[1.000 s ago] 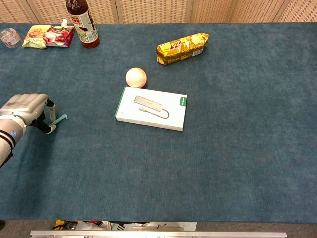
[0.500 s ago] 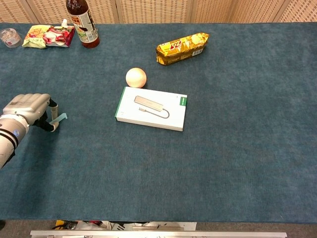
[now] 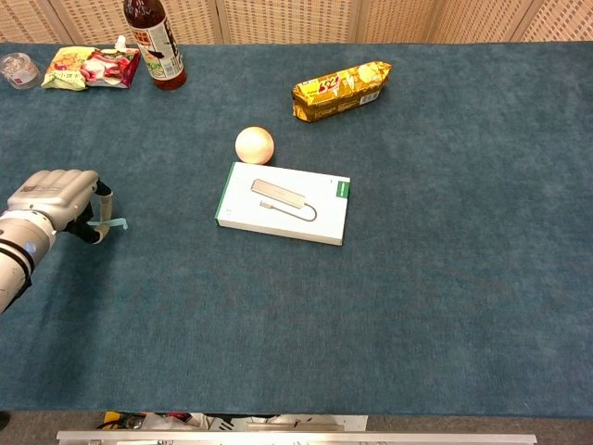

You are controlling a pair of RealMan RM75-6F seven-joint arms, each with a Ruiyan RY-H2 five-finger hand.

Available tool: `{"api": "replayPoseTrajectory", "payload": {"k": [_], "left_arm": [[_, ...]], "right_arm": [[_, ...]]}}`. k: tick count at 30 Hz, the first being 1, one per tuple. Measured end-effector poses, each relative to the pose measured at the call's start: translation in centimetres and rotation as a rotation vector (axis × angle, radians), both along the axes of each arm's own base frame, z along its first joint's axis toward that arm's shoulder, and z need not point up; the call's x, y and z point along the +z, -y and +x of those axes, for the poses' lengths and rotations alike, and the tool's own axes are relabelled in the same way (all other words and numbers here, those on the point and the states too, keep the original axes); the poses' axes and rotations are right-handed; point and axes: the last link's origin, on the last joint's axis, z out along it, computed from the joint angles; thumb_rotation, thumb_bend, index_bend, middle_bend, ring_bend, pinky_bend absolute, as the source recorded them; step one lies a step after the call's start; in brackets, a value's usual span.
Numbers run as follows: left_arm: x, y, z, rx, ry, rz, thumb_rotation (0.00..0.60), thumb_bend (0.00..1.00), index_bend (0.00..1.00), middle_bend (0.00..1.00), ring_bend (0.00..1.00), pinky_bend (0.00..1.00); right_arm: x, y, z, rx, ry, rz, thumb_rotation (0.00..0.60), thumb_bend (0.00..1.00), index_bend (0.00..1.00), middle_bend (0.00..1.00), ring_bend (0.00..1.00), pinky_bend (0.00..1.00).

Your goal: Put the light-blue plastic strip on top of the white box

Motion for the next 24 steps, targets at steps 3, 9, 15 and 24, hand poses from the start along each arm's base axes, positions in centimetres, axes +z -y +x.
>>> {"api": "replayPoseTrajectory", "payload": {"k": [3,9,15,24], "left_arm": [[0.5,-0.1,1.1,-0.044,0.0,-0.009,0.592,0.39,0.58,1.0,1.0,1.0],[1.3,-0.7,4.0,-0.129,0.005,-0.059,0.577,0.39,0.58,1.0,1.0,1.0],[1.5,-1.4,8.3,-0.231,0.009,-0.13,0.556,0.39,0.58,1.0,1.0,1.0],[-0.5,-1.7,13.2,-0.305,-0.007,-0.235,0.546,0.39,0.58,1.0,1.0,1.0]], "right_arm": [[-0.1,0.1,0.1,0.005,-0.001,0.002,0.518,0.27,0.26,0.42,0.35,0.38],[-0.3,0.2,0.4,0.013,0.0,0.006,0.518,0.27,0.26,0.42,0.35,0.38],[-0.4,0.3,0.8,0.02,-0.002,0.008,0.518,0.27,0.26,0.42,0.35,0.38],[-0.4,0.1,0.9,0.013,-0.006,0.007,0.516,0.27,0.26,0.42,0.35,0.38]]}}
